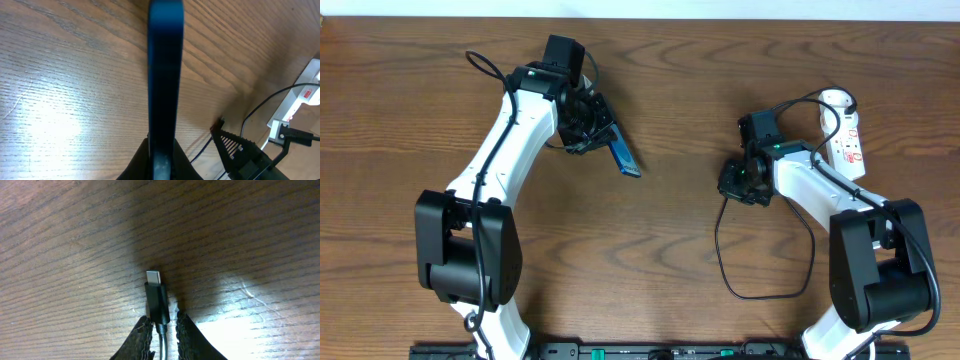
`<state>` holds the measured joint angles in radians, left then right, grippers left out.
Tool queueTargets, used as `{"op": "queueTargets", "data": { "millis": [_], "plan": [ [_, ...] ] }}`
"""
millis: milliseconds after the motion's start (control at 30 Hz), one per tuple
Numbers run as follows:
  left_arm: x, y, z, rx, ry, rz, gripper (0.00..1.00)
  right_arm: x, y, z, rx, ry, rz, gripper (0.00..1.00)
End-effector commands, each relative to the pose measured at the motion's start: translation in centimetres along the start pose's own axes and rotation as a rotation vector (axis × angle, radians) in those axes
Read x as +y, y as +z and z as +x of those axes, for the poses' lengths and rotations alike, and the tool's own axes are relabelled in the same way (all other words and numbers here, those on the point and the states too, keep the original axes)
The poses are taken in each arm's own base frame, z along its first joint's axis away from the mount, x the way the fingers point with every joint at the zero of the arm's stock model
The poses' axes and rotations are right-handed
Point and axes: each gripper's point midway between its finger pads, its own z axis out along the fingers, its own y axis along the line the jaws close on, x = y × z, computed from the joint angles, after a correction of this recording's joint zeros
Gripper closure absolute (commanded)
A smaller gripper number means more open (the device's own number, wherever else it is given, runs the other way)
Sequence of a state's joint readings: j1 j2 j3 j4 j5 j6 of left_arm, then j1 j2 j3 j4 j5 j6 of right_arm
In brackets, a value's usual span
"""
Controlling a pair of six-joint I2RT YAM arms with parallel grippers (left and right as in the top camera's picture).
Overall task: Plug charger to phone and switch on socket
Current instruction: 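Lower and close the right gripper on the cable plug, then raise the plug with the right gripper and lift the phone upright with the left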
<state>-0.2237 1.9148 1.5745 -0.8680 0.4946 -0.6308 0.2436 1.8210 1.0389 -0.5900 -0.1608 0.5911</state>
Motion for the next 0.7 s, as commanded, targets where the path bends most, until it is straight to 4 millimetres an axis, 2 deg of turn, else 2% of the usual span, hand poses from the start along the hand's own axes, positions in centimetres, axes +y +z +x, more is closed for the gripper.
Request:
{"op": "queueTargets", "data": {
  "millis": [0,167,233,300,367,400,467,533,667],
  "plan": [
    [-0.3,-0.7,0.2,-0.008,0.015,0.013,0.93,-0.1,0.6,0.6,0.020,-0.005,0.009,0.86],
    [-0.3,-0.7,0.2,-0.007,0.016,0.014,0.93,0.0,0.6,0.4,0.014,-0.015,0.004,0.98],
    [-0.6,-0.7,0.4,0.006,0.016,0.030,0.93,0.2,0.6,0.3,0.012,-0.033,-0.010,0.99],
    [-1.7,-0.8,1.0,0.045,0.025,0.092,0.93,1.0,0.4,0.3,0.019,-0.069,-0.057,0.99],
    [-4.1,-1.2,1.8,0.099,0.097,0.226,0.93,2.0,-0.3,0.4,0.029,-0.087,-0.120,0.99],
    [-6.4,-2.0,2.4,0.136,0.164,0.354,0.93,2.8,-1.0,0.3,0.031,-0.097,-0.175,0.99],
    [-9.3,-3.5,3.2,0.182,0.246,0.529,0.93,3.9,-2.5,0.2,0.027,-0.126,-0.258,0.99],
    [-12.2,-5.7,3.9,0.214,0.363,0.719,0.93,5.5,-5.2,0.1,0.004,-0.183,-0.375,0.99],
    [-14.7,-8.5,4.6,0.239,0.501,0.901,0.93,7.9,-11.3,0.3,-0.068,-0.281,-0.576,0.99]
  ]
}}
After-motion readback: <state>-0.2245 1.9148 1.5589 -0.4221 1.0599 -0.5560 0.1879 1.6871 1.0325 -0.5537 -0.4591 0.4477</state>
